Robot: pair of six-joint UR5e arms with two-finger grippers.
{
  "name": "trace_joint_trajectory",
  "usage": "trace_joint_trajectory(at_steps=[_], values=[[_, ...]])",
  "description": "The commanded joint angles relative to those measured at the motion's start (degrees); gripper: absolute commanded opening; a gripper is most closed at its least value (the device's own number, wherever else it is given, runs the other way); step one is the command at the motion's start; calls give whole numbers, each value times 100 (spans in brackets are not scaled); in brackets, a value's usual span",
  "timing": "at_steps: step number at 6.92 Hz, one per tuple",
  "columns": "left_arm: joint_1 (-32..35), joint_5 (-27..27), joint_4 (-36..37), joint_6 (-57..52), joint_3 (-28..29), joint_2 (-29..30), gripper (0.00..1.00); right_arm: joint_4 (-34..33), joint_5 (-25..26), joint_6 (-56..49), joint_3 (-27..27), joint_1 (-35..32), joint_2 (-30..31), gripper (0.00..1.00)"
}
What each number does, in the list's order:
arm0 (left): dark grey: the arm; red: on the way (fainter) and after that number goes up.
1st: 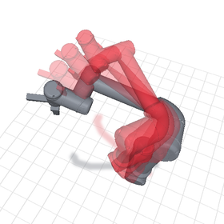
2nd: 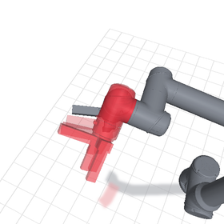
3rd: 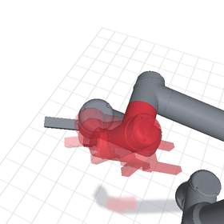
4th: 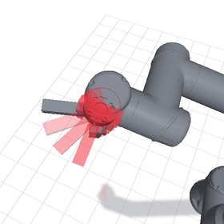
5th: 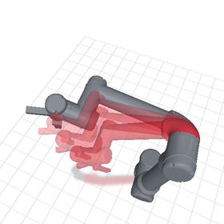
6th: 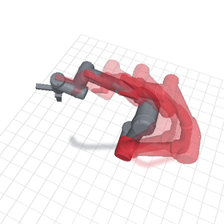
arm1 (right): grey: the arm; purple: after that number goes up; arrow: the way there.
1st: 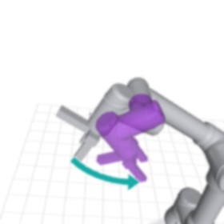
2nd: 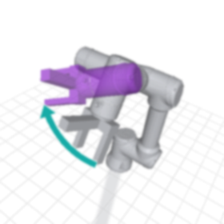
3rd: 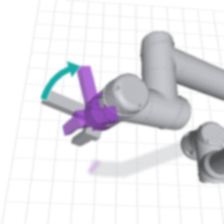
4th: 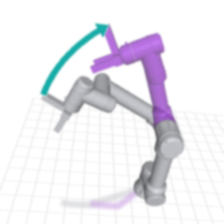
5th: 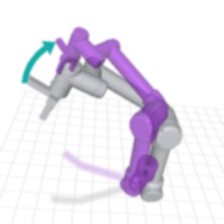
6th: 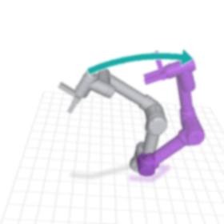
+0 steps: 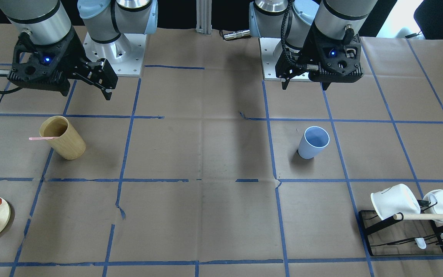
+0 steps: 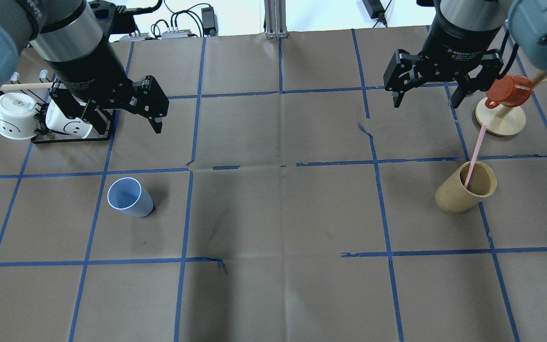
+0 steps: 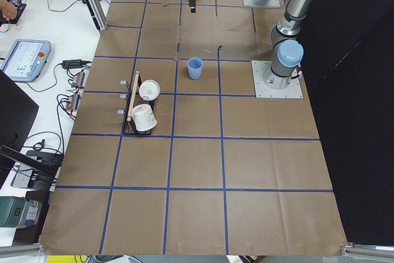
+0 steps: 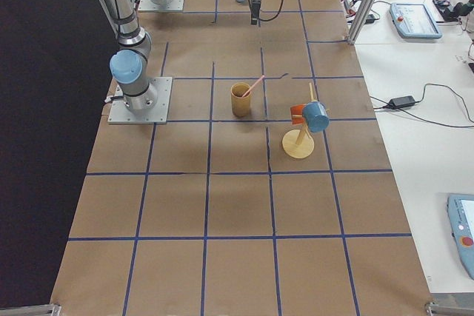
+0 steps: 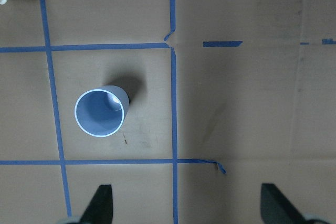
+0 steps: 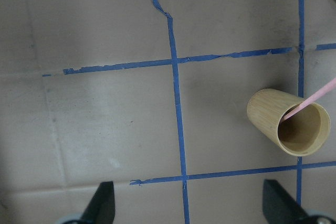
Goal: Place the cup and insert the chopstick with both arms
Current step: 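Lower the left gripper toward the blue cup while the right descends over the bamboo cup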
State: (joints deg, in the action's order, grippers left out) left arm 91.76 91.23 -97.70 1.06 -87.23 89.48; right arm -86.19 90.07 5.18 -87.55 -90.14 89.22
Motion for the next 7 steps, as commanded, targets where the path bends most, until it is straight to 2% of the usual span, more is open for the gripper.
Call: trace_joint_trajectory(at_steps=[1, 3, 7], values=[[0, -78, 57, 17, -13, 0, 100, 32, 2, 0, -33, -3, 42, 99], [0, -88, 137, 123, -39, 0, 100, -47, 28, 0, -217, -3, 191, 99], [-166, -36, 137, 36, -57, 0, 100, -91, 46, -104, -157, 110, 131, 99]])
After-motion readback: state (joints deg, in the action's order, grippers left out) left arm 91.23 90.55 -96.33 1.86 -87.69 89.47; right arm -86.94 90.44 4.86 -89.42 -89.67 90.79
